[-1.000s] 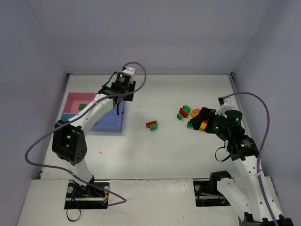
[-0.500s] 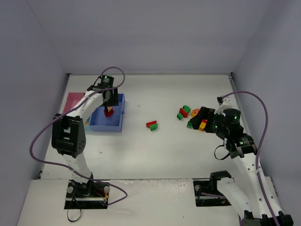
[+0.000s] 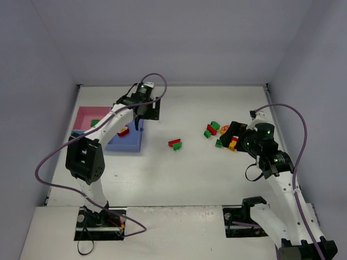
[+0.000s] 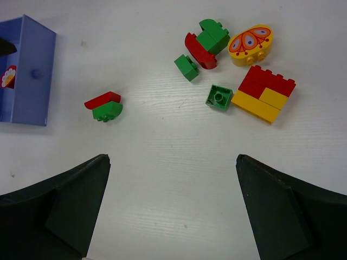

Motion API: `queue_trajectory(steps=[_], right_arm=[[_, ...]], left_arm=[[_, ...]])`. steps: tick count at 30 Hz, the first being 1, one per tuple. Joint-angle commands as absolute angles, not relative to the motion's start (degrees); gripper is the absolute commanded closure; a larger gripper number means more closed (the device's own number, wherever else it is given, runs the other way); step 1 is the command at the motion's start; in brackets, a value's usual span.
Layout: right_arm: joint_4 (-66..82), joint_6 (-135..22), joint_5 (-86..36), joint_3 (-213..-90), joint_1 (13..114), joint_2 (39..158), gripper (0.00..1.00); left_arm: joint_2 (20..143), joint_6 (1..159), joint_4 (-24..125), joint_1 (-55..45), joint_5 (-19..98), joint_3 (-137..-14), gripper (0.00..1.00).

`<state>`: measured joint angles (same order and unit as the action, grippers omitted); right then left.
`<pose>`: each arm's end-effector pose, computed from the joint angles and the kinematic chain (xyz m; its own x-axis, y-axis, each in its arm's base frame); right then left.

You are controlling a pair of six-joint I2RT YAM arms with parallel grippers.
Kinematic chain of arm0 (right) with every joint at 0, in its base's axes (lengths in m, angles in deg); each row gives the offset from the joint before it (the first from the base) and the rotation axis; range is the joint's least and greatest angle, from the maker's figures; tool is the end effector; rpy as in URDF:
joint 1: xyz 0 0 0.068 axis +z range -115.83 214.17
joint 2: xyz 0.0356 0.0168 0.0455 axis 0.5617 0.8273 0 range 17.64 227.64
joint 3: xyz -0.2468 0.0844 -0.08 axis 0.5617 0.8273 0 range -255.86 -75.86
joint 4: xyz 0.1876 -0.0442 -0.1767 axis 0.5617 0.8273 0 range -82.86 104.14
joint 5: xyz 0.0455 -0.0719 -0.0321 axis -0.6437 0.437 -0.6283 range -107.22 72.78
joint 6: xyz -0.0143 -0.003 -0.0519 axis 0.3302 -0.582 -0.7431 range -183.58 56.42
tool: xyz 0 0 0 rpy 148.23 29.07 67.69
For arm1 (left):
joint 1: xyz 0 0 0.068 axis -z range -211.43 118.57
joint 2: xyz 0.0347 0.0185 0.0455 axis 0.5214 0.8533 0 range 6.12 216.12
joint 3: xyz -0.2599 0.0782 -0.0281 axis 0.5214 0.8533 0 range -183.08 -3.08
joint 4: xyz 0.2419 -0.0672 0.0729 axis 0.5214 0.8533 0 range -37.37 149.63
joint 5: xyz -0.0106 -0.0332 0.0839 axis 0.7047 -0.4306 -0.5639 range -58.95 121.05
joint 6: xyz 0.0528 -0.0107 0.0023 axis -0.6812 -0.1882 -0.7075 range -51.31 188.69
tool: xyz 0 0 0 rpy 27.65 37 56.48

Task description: Sort the legos into containers by color

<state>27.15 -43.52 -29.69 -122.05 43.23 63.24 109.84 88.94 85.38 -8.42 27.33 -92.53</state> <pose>0.1788 0.0363 0.3285 -0.4300 0.2705 -0.8613 -0.2208 0.8936 0.3908 0.3778 -0.1578 0.2877 -0.7527 -0.0557 -0.6560 0.0947 0.9769 -0.1916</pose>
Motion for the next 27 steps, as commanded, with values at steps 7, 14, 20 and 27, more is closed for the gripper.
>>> queue_trajectory(steps=[7,14,20,27], right_arm=[[24.19,-41.69,-27.94,-122.79,43.58,63.35,0.01],[24.28,-40.37,-28.38,-121.56,43.49,61.59,0.0],[24.37,-39.32,-29.7,-121.3,43.49,61.32,0.0],[24.46,-38.44,-30.23,-120.86,43.4,60.36,0.0]], left_arm=[[118.87,78.72,78.92,8.99,35.09,-107.22,0.25],[130.56,75.72,76.37,14.71,39.57,-117.68,0.25],[138.12,75.46,74.08,16.3,38.35,-123.13,0.25],[142.79,75.81,70.22,16.3,37.82,-124.89,0.25]])
